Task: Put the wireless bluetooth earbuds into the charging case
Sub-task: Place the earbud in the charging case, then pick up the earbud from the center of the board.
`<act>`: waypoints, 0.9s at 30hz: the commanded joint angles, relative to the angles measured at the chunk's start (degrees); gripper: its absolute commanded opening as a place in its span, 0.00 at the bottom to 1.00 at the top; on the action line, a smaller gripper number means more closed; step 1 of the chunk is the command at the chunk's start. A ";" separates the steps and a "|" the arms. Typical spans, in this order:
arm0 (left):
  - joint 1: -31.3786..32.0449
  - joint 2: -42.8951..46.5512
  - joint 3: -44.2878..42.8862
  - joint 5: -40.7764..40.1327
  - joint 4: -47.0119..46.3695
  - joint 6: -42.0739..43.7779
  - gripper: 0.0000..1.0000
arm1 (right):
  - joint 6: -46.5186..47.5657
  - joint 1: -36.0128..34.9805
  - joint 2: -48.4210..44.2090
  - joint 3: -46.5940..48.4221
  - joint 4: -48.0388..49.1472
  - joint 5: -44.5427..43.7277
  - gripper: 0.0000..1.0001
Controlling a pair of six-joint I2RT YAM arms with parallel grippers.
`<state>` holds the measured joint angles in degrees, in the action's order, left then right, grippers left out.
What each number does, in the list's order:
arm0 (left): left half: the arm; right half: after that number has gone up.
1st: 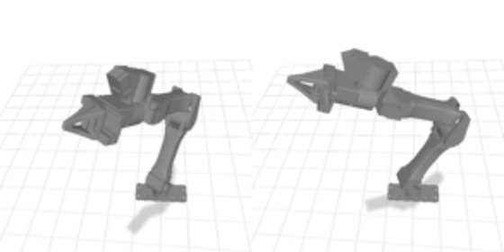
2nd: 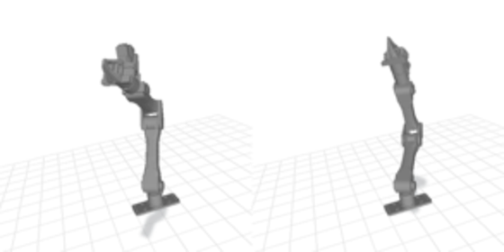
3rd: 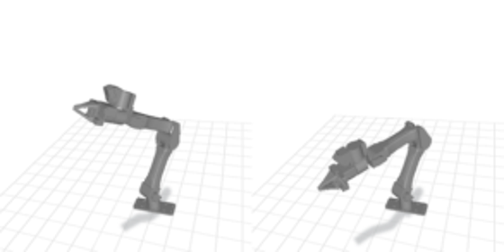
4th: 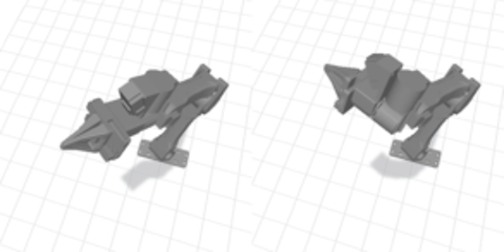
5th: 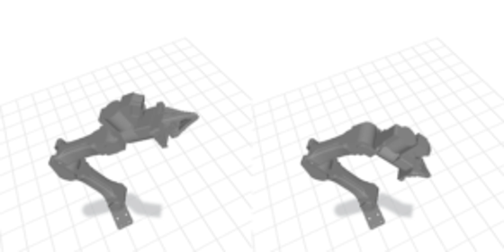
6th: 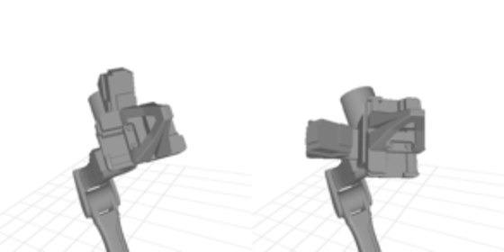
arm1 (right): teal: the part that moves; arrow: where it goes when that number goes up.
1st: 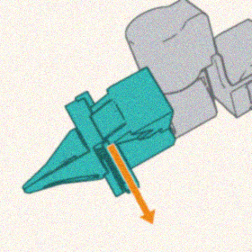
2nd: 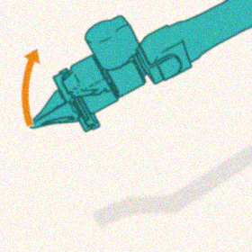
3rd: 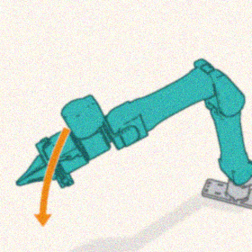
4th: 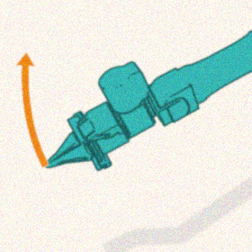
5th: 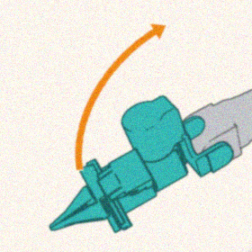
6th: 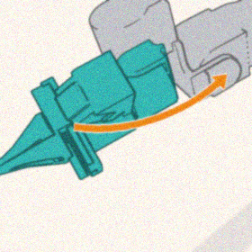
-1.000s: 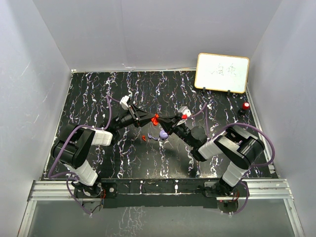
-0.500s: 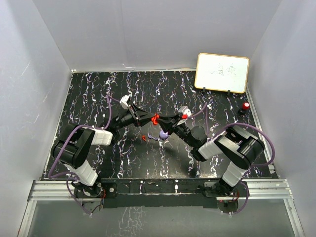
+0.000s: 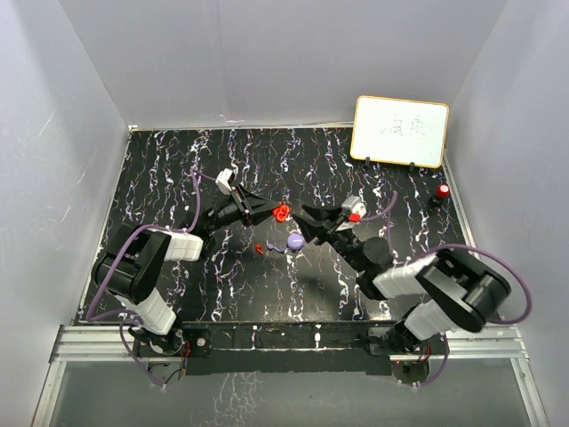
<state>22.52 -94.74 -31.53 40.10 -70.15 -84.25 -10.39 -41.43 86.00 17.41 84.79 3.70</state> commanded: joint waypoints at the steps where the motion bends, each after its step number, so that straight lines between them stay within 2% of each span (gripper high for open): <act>1: -0.36 0.34 -1.51 0.99 -4.22 -0.32 0.00 | 2.41 0.47 -10.00 -3.91 14.89 -4.50 0.41; 3: -0.86 -0.02 -1.58 1.10 -4.93 -0.30 0.00 | 3.81 0.49 -16.02 -4.23 5.75 -5.62 0.41; 4: -1.14 -0.21 -1.67 1.30 -4.91 -0.10 0.00 | 4.13 0.52 -19.35 -3.41 -2.00 -6.42 0.41; 7: -2.38 -0.57 -1.64 1.55 -4.65 0.13 0.00 | 2.51 0.52 -27.26 7.24 -34.34 -11.00 0.42; 9: -3.54 -0.70 -1.32 1.56 -4.82 0.13 0.00 | 1.11 0.48 -27.77 13.52 -51.48 -12.15 0.42; 11: -4.38 -0.83 -1.06 1.58 -4.78 0.14 0.00 | 1.31 0.53 -26.31 18.01 -61.27 -10.50 0.43; 15: -5.65 -1.81 -0.97 2.53 -5.72 -0.99 0.00 | -0.13 0.50 -22.46 21.69 -68.60 -5.66 0.43; 22: -11.37 0.29 2.13 3.87 -6.40 -1.87 0.00 | -3.86 -0.15 -17.07 22.38 -69.88 0.87 0.43; 27: -14.76 3.84 3.13 4.93 -1.58 0.88 0.00 | -5.46 -2.76 -12.95 23.87 -70.87 0.97 0.43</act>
<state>9.85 -95.92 -28.93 42.96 -71.72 -85.06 -13.74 -41.95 71.02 38.04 13.93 3.09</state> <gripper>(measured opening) 0.250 0.427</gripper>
